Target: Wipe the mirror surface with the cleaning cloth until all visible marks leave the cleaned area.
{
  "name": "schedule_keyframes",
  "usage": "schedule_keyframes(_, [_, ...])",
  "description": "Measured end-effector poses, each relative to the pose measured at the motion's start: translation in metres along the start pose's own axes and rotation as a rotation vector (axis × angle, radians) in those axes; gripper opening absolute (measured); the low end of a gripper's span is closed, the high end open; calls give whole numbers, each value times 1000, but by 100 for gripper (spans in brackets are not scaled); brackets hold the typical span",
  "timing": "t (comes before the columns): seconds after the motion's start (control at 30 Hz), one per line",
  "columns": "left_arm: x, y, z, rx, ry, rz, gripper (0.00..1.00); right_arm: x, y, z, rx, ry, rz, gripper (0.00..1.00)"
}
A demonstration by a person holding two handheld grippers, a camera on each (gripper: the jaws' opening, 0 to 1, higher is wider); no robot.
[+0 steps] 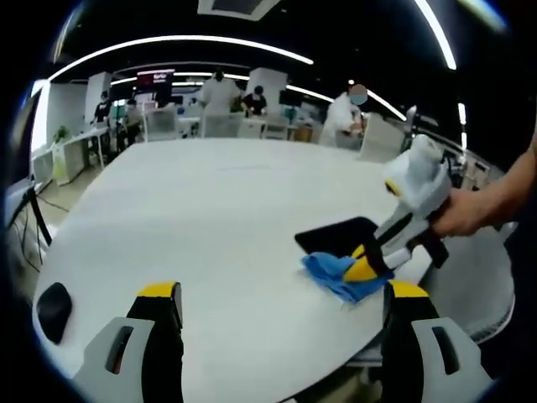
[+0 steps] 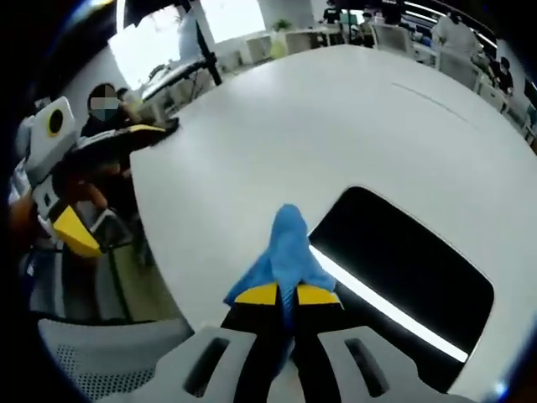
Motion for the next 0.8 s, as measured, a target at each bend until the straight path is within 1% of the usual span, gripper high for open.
schedule_keyframes(0.07, [-2,0,-2,1,-5,-4,100,0,0,0,-4,-10,-4,1])
schedule_keyframes(0.17, [0,-2,-2,5,-6,1,100,0,0,0,-2,-27,-11,1])
schedule_keyframes(0.23, [4,-3,-4,6,-6,12,100,0,1,2,-1,63,-17,2])
schedule_keyframes(0.27, [9,-4,-6,-2,-11,23,100,1,0,3,-2,76,-24,2])
schedule_keyframes(0.3, [12,-5,-8,-1,-24,33,100,2,0,3,-5,63,-25,2])
schedule_keyframes(0.33, [17,-5,-9,-4,-56,48,100,1,1,2,-11,64,-25,2])
schedule_keyframes(0.37, [23,-5,-8,-27,-104,64,100,1,1,0,-24,61,-22,2])
schedule_keyframes(0.4, [26,-6,-9,-30,-104,70,100,0,2,0,-35,51,-17,2])
schedule_keyframes(0.43, [27,-6,-12,-25,-95,68,100,-1,2,0,-49,21,-7,1])
schedule_keyframes(0.5, [26,-5,-11,-24,-82,60,100,-3,0,-3,-61,-9,4,1])
schedule_keyframes(0.63, [25,-6,-7,-24,-79,61,100,-12,-4,-11,-74,7,10,1])
schedule_keyframes(0.7, [25,-7,-3,-22,-83,63,100,-19,-5,-17,-65,27,4,1])
schedule_keyframes(0.8, [24,-10,-3,-15,-79,67,100,-27,-8,-27,-73,-3,0,1])
Point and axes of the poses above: the point that each gripper's makers call its tool centre point, and the gripper's own axes: y roughly backward along the fingers, z roughly to its left, x roughly out of its underside, the point moved 1 cm from there along y, roughly backward along the fingers, and after that the axes turned 7 degrees about -x, right-handed, at the moved point
